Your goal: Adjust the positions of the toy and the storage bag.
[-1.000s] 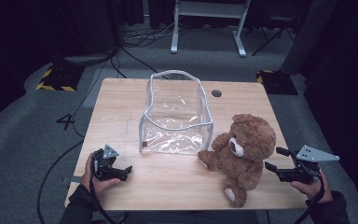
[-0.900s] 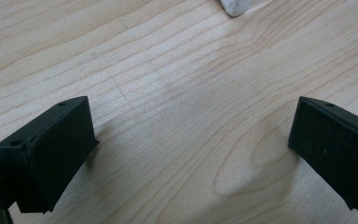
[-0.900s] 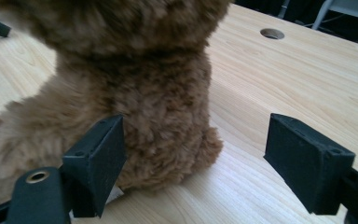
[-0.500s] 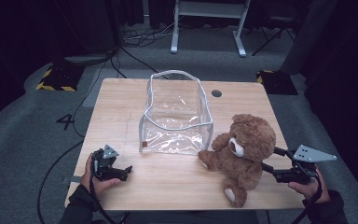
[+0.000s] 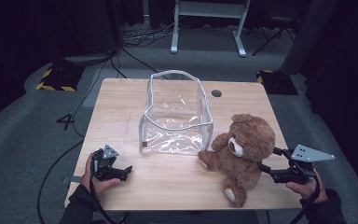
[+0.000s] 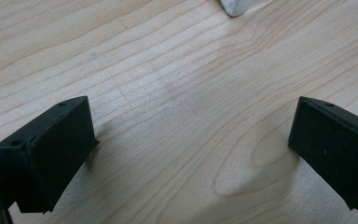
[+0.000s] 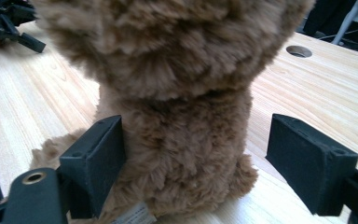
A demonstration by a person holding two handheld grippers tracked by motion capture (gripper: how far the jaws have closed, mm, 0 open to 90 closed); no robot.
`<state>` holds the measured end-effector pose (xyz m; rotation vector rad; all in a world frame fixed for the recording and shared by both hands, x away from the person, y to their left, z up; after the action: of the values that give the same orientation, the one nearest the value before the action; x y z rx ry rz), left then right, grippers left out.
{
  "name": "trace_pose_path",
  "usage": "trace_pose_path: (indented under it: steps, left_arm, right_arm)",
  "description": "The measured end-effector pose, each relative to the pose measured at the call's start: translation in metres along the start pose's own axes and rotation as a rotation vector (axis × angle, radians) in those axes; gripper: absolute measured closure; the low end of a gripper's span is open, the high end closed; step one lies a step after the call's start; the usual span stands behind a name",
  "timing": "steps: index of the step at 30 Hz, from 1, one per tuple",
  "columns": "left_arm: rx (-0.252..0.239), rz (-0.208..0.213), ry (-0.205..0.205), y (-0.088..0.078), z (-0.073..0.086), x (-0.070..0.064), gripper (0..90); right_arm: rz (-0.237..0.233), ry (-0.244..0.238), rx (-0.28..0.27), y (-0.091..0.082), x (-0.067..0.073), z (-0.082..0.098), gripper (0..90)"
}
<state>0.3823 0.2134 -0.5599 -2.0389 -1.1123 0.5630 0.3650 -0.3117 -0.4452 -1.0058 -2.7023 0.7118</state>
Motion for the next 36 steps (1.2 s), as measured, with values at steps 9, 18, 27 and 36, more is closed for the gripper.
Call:
trace_pose_path:
  steps: [9, 18, 27, 36]
  left_arm:
    - [0.0, 0.0, 0.0, 0.0, 0.0, 0.0, 0.6]
    - [0.0, 0.0, 0.0, 0.0, 0.0, 0.0, 0.6]
    - [0.0, 0.0, 0.0, 0.0, 0.0, 0.0, 0.6]
    - [0.0, 0.0, 0.0, 0.0, 0.0, 0.0, 0.6]
  right_arm:
    - [-0.017, -0.006, -0.01, 0.004, 0.006, -0.007, 18.4]
    - [-0.022, 0.011, -0.009, 0.016, 0.009, -0.013, 17.1]
    - [-0.025, 0.022, -0.022, 0.023, 0.012, -0.019, 15.8]
    - [-0.017, 0.023, -0.022, 0.036, 0.014, -0.024, 14.8]
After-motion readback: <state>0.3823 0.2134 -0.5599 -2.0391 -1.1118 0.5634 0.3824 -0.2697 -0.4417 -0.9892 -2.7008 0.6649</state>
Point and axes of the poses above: each handheld gripper's, and its own axes: y roughly forward along the jaws, z roughly out of its underside, x roughly to its left, the point moved 7 cm from there along y, roughly forward along the jaws, and after that the axes turned 2 degrees about x, right-handed, at the moved point
